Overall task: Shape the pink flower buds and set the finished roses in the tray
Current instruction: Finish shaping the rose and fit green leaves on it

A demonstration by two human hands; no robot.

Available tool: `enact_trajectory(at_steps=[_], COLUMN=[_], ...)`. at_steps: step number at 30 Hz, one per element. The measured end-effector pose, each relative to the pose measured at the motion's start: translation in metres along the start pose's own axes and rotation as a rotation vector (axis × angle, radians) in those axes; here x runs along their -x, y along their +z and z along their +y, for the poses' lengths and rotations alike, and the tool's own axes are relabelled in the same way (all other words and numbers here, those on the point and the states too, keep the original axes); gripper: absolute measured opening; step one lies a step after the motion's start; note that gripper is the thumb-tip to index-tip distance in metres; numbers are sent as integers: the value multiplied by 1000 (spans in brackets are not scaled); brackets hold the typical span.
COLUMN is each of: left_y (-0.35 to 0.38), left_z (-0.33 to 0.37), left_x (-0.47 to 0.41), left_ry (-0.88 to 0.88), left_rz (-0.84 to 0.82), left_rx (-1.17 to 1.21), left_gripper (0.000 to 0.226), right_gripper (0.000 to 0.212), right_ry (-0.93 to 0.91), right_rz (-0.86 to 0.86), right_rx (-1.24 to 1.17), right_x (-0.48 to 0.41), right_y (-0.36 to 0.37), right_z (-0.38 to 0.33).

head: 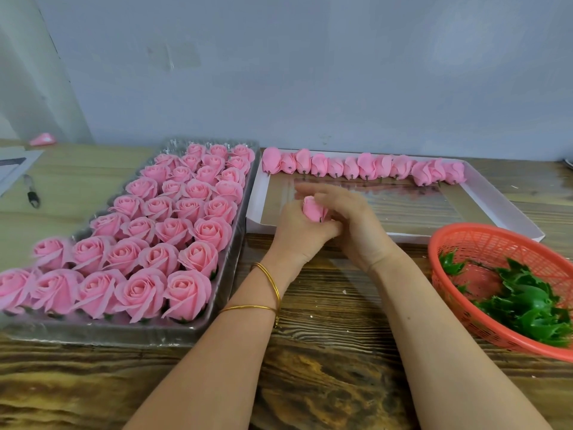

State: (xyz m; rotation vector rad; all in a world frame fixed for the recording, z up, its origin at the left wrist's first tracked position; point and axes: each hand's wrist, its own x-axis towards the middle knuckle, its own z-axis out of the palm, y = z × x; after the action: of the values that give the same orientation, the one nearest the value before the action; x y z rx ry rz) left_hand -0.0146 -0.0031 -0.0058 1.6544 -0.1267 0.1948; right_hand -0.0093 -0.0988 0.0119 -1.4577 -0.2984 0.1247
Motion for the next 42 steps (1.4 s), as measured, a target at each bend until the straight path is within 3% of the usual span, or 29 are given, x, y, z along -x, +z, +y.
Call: enact_trajectory(at_steps=[5,14,18,22,36,42], left_y=[-5,-4,-3,-3,0,-4], left_z=[-8,-9,-6,-10,-10,-5], left_x=[-4,-6,-5,-9,-11,-9], left_ry=[27,84,85,132,37,10], left_rz=[28,54,88,108,151,126], left_rx=[-177,-320,-308,-352,-117,-191], left_gripper=[14,9,17,21,18,20], right_gripper=[9,42,31,7,24,36], right_ry=[-137,-266,-298,-275,-153,-128], right_rz=[210,180,168,184,136,111], right_rx=[-19,210,295,350,365,409], right_x=[-2,0,-2,-2,-1,0], right_y=[-1,12,14,15,18,18], right_z=[-3,0,4,8,14,14])
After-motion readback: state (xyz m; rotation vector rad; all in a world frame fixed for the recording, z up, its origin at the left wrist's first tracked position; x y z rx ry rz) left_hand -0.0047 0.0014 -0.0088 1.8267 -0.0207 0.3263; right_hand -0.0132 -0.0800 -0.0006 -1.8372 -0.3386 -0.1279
